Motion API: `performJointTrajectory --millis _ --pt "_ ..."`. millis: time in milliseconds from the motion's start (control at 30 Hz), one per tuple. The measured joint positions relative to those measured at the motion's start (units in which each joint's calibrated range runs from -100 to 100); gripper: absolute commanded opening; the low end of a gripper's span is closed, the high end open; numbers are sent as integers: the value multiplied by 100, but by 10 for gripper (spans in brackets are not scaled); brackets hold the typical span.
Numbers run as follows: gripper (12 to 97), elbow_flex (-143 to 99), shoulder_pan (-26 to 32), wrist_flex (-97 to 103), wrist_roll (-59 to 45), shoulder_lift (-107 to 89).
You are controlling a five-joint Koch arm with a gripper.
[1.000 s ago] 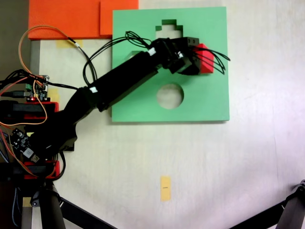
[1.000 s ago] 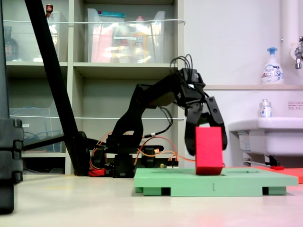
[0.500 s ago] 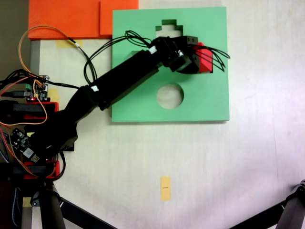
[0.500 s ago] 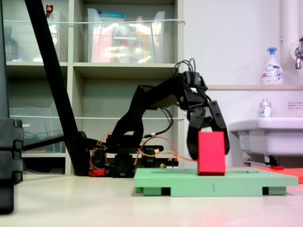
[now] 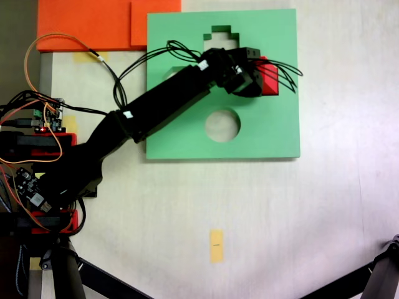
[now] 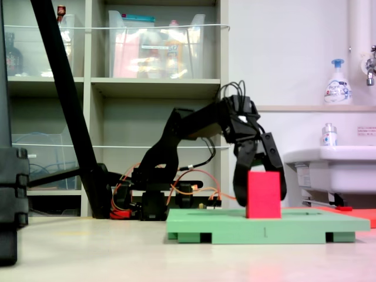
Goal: Put the square block into the corresponding hole
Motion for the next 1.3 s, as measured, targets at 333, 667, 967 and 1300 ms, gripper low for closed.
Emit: performJointTrajectory --millis 333,667,967,1300 --pt "189 59 -34 0 -5 164" --pt "256 69 -59 0 -5 205" --pt "346 284 -122 59 -24 356" --pt "404 284 -171 264 -29 424"
